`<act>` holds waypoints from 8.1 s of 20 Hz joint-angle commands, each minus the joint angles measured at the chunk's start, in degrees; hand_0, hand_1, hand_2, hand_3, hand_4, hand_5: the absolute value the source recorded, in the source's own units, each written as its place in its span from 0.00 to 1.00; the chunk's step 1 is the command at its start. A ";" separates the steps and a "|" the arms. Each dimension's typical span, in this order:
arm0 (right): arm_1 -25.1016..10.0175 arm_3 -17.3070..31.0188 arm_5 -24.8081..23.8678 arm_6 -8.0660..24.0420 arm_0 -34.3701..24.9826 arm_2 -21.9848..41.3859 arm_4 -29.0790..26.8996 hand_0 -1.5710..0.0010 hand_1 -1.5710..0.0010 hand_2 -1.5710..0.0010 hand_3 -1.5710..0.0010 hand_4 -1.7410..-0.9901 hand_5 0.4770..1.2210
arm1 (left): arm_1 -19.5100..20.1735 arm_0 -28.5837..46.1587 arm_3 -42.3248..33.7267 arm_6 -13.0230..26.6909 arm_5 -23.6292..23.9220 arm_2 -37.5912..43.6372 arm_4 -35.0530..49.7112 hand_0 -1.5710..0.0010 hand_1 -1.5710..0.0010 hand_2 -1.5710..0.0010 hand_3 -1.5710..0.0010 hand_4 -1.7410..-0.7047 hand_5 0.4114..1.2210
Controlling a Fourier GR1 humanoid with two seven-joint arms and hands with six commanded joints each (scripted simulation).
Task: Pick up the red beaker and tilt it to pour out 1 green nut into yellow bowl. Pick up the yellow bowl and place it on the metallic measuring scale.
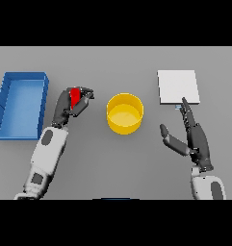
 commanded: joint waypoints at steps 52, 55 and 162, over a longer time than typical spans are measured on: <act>1.26 -0.96 -2.10 -1.32 1.57 0.64 2.42 1.00 1.00 1.00 1.00 0.74 0.13 | 15.85 -34.75 0.83 5.31 -29.07 -50.77 -54.87 0.00 0.00 0.00 0.02 0.01 1.00; 1.20 -0.13 -2.21 -1.77 1.51 0.48 2.56 1.00 1.00 1.00 1.00 0.78 0.12 | 15.47 -37.20 2.63 4.06 -28.44 -54.33 -58.57 0.00 0.00 0.00 0.01 0.00 1.00; -15.65 34.27 25.29 -8.54 -44.51 33.61 41.55 1.00 1.00 1.00 0.99 0.73 0.31 | 29.71 3.45 -19.83 38.98 -16.39 0.06 -0.85 1.00 1.00 1.00 1.00 0.92 0.37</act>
